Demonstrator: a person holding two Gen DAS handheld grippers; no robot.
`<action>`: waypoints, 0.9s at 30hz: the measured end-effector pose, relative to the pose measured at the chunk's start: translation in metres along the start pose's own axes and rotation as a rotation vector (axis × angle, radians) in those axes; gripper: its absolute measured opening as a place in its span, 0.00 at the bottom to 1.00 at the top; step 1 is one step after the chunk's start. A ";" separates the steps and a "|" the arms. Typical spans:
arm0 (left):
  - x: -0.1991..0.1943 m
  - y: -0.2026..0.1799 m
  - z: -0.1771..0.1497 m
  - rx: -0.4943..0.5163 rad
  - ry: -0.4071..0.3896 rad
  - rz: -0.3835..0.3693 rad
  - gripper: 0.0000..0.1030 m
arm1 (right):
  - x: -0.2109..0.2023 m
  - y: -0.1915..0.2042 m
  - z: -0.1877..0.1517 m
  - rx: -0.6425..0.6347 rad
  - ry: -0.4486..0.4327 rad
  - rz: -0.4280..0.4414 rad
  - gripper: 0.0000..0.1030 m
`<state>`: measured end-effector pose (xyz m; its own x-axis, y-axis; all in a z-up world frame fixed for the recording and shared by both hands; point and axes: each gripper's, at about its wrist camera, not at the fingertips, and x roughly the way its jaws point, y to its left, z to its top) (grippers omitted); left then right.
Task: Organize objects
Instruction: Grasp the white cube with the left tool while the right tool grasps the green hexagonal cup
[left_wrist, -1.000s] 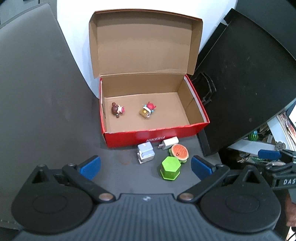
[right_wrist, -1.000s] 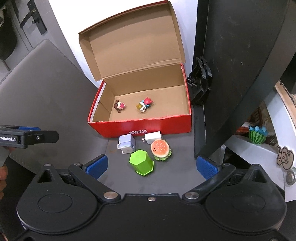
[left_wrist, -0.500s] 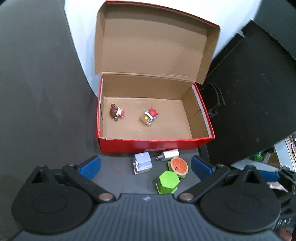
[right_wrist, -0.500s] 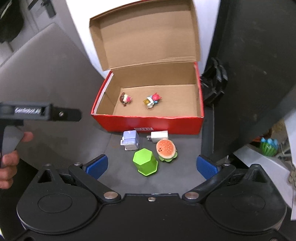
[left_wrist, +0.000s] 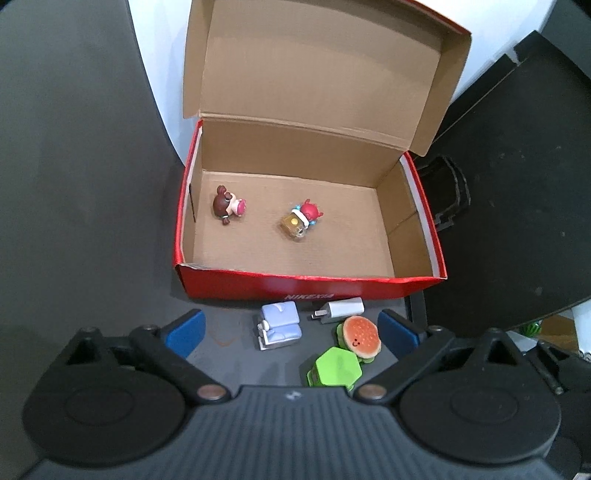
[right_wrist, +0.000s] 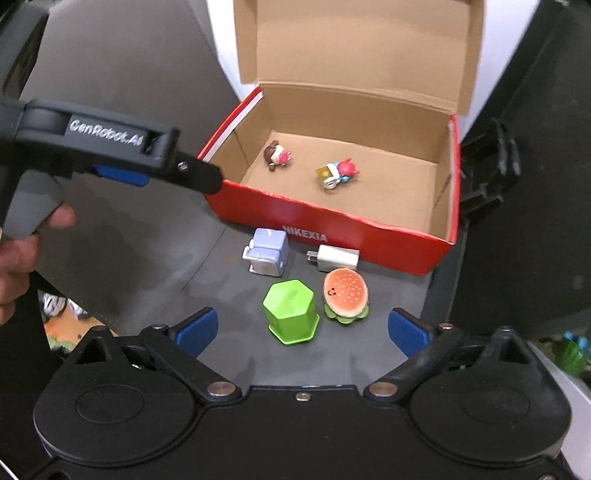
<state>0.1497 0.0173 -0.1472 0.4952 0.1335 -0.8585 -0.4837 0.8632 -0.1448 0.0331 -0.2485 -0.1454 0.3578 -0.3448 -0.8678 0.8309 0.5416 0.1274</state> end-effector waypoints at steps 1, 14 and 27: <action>0.005 0.000 0.001 -0.008 0.007 0.000 0.95 | 0.004 0.000 0.001 -0.012 0.006 0.008 0.94; 0.058 0.009 0.000 -0.093 0.082 0.017 0.75 | 0.061 -0.003 0.015 -0.172 0.089 0.077 0.75; 0.121 0.017 -0.010 -0.160 0.179 0.050 0.59 | 0.095 -0.002 0.008 -0.255 0.127 0.141 0.75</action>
<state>0.1940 0.0433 -0.2579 0.3388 0.0730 -0.9380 -0.6195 0.7677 -0.1640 0.0688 -0.2884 -0.2239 0.3924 -0.1631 -0.9052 0.6377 0.7575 0.1399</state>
